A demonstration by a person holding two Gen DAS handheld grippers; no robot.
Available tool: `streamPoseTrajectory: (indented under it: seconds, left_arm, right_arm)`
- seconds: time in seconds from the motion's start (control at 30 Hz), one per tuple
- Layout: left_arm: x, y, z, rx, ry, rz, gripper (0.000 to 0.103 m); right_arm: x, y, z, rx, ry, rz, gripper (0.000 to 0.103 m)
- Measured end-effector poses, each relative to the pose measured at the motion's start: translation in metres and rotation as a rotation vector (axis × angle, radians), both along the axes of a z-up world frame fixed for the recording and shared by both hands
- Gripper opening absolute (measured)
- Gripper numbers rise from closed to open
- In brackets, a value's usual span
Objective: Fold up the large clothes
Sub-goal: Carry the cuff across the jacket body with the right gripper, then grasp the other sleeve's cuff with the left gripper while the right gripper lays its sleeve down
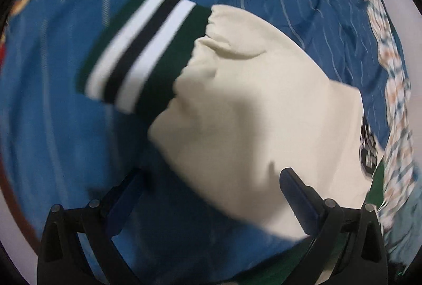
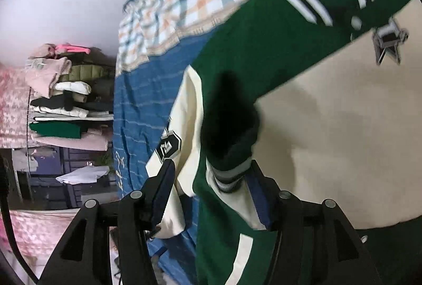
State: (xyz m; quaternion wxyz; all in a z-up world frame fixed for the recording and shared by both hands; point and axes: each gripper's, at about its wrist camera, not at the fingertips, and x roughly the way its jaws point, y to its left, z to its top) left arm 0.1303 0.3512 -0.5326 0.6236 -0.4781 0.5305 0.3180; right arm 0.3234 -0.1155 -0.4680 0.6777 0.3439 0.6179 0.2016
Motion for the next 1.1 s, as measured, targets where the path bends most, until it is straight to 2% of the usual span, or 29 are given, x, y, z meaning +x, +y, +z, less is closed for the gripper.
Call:
streamPoseTrajectory:
  seconds: [0.07, 0.13, 0.17, 0.2, 0.27, 0.33, 0.37, 0.4, 0.47, 0.6, 0.73, 0.83, 0.9, 0.97, 1.07, 1.1]
  left_arm:
    - [0.005, 0.01, -0.008, 0.003, -0.006, 0.025, 0.103]
    - [0.012, 0.024, -0.011, 0.03, -0.015, 0.053, 0.103]
    - [0.016, 0.032, -0.012, 0.048, -0.018, 0.067, 0.103]
    - [0.018, 0.038, -0.011, 0.064, -0.02, 0.076, 0.1]
    - [0.026, 0.055, -0.009, 0.116, -0.002, 0.094, 0.08]
    - [0.038, 0.071, -0.003, 0.187, 0.023, 0.071, 0.031]
    - [0.044, 0.079, 0.001, 0.216, 0.025, 0.051, 0.023]
    - [0.052, 0.088, 0.007, 0.249, 0.025, 0.029, 0.02]
    - [0.067, 0.102, 0.026, 0.337, 0.018, -0.009, 0.018]
    - [0.102, 0.132, 0.073, 0.513, -0.015, -0.088, 0.016]
    - [0.134, 0.134, 0.109, 0.576, -0.065, -0.153, 0.016]
    - [0.148, 0.117, 0.128, 0.609, -0.082, -0.204, 0.016]
    - [0.156, 0.116, 0.135, 0.628, -0.086, -0.233, 0.016]
    - [0.16, 0.098, 0.137, 0.639, -0.092, -0.249, 0.016]
    - [0.153, 0.087, 0.141, 0.654, -0.091, -0.269, 0.016]
    - [0.152, 0.085, 0.141, 0.655, -0.086, -0.273, 0.016]
  right_arm:
    - [0.0, 0.022, -0.007, 0.051, 0.023, 0.054, 0.057]
    - [0.022, 0.041, -0.004, 0.111, 0.015, 0.054, 0.057]
    - [0.021, 0.049, -0.001, 0.173, 0.004, 0.069, 0.057]
    - [0.025, 0.056, 0.0, 0.178, 0.002, 0.069, 0.057]
    - [0.025, 0.059, 0.007, 0.087, -0.024, 0.073, 0.057]
    - [0.022, 0.061, 0.006, -0.056, -0.046, 0.106, 0.057]
    - [0.018, 0.063, 0.003, -0.097, -0.044, 0.127, 0.057]
    - [0.016, 0.062, -0.001, -0.116, -0.035, 0.142, 0.057]
    - [0.009, 0.069, -0.008, -0.166, -0.016, 0.178, 0.057]
    - [-0.002, 0.091, -0.018, -0.205, -0.012, 0.201, 0.058]
    - [-0.002, 0.127, -0.029, -0.337, -0.022, 0.223, 0.058]
    - [0.0, 0.138, -0.017, -0.392, -0.075, 0.198, 0.058]
    - [-0.004, 0.144, 0.0, -0.434, -0.155, 0.217, 0.07]
    - [-0.012, 0.146, 0.005, -0.479, -0.183, 0.24, 0.074]
    - [-0.02, 0.165, -0.016, -0.599, -0.118, 0.369, 0.074]
    - [-0.018, 0.173, -0.022, -0.647, -0.112, 0.389, 0.07]
